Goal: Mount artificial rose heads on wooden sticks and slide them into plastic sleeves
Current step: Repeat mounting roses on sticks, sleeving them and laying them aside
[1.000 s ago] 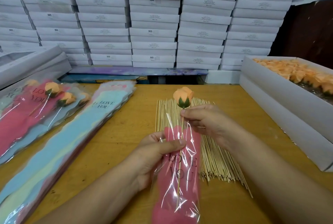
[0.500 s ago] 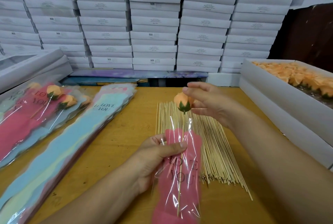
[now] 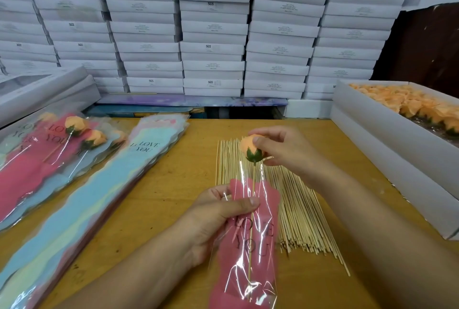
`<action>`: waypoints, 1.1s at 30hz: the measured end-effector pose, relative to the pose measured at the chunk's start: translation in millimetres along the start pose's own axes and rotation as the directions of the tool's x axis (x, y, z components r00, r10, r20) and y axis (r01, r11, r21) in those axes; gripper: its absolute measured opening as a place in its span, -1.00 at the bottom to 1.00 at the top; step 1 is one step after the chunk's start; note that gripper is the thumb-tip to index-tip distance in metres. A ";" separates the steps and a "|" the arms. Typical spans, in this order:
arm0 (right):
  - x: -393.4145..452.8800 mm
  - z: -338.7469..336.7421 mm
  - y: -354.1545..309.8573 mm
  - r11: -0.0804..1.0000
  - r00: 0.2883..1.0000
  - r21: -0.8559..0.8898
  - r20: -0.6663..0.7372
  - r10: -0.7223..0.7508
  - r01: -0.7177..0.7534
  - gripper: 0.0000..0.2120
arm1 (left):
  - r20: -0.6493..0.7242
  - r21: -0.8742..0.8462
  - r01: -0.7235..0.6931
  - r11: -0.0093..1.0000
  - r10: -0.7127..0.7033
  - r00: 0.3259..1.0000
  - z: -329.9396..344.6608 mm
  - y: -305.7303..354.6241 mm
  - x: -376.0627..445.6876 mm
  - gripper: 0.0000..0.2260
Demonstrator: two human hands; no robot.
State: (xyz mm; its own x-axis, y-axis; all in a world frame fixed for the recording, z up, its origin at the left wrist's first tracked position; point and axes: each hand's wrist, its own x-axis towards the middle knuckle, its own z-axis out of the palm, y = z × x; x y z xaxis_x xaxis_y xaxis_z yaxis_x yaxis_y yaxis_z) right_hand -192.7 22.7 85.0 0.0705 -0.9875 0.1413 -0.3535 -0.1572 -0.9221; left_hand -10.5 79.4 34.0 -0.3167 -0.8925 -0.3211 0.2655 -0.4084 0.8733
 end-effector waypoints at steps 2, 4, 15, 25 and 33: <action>-2.4 1.5 2.4 1.000 1.000 0.009 0.005 -0.011 0.011 -0.84 | 0.011 0.014 -0.002 1.000 0.002 1.000 -1.0 0.4 1.1 -0.50; -4.5 2.9 3.8 1.000 1.000 0.027 0.014 -0.014 0.014 -0.83 | 0.021 0.019 -0.003 1.000 0.003 1.000 -1.8 0.2 2.0 -0.52; -14.4 2.9 9.0 0.999 0.998 0.032 0.060 -0.031 0.029 -0.81 | 0.000 0.043 -0.022 0.999 0.022 1.000 -2.7 1.4 3.0 -0.56; -17.5 6.7 8.9 0.999 0.994 0.042 0.111 -0.025 0.021 -0.73 | 0.006 0.033 0.024 0.999 -0.024 1.000 -3.0 8.8 0.2 -0.50; -19.9 8.2 13.5 0.998 0.985 -0.051 0.172 -0.032 0.041 -0.87 | 0.056 0.021 0.060 0.998 -0.062 0.997 -6.4 11.2 2.2 -0.62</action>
State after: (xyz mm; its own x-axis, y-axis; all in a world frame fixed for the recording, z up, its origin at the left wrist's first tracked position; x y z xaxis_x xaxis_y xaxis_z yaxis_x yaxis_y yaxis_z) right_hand -191.2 40.3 66.8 0.2410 -0.9647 0.1064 -0.3978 -0.1982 -0.8958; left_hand -2.4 71.6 40.8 -0.3833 -0.8535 -0.3531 0.2264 -0.4574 0.8599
